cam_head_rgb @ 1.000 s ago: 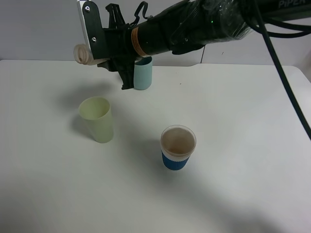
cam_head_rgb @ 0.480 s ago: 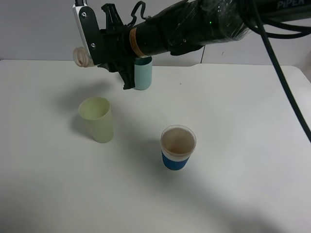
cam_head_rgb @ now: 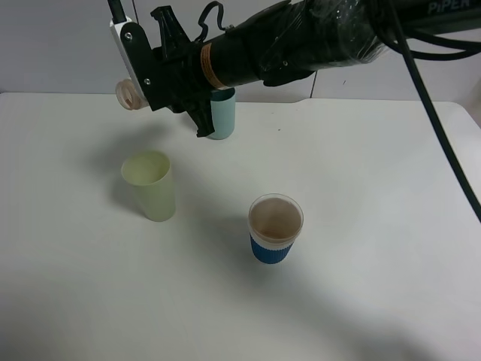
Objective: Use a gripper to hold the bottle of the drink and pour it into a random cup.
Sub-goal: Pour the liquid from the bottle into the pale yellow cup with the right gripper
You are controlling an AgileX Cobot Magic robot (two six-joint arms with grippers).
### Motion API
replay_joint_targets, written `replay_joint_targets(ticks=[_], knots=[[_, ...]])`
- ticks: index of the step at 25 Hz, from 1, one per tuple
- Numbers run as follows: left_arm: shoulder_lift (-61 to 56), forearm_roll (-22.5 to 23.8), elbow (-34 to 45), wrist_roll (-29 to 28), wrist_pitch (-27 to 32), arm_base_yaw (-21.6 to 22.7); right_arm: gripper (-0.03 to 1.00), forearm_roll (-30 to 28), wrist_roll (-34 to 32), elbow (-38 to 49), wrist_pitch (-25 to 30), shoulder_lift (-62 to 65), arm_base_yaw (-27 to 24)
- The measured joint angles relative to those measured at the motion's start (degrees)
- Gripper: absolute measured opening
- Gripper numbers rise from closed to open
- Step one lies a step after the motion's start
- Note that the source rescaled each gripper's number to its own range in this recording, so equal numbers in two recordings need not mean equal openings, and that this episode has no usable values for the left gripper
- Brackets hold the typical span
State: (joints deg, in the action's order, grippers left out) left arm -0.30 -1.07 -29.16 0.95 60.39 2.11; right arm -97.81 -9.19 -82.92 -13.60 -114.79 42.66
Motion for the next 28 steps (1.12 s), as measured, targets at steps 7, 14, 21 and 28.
replay_joint_targets(ticks=[7, 14, 21, 28], knots=[[0.0, 0.0, 0.0, 0.0, 0.0, 0.0, 0.03, 0.0, 0.3, 0.0, -0.2, 0.0, 0.0], [0.0, 0.0, 0.0, 0.0, 0.0, 0.0, 0.03, -0.5, 2.6, 0.0, -1.6, 0.0, 0.0], [0.0, 0.0, 0.0, 0.0, 0.0, 0.0, 0.03, -1.5, 4.2, 0.0, -1.8, 0.0, -0.4], [0.0, 0.0, 0.0, 0.0, 0.0, 0.0, 0.03, -1.7, 5.1, 0.0, -2.8, 0.0, -1.5]])
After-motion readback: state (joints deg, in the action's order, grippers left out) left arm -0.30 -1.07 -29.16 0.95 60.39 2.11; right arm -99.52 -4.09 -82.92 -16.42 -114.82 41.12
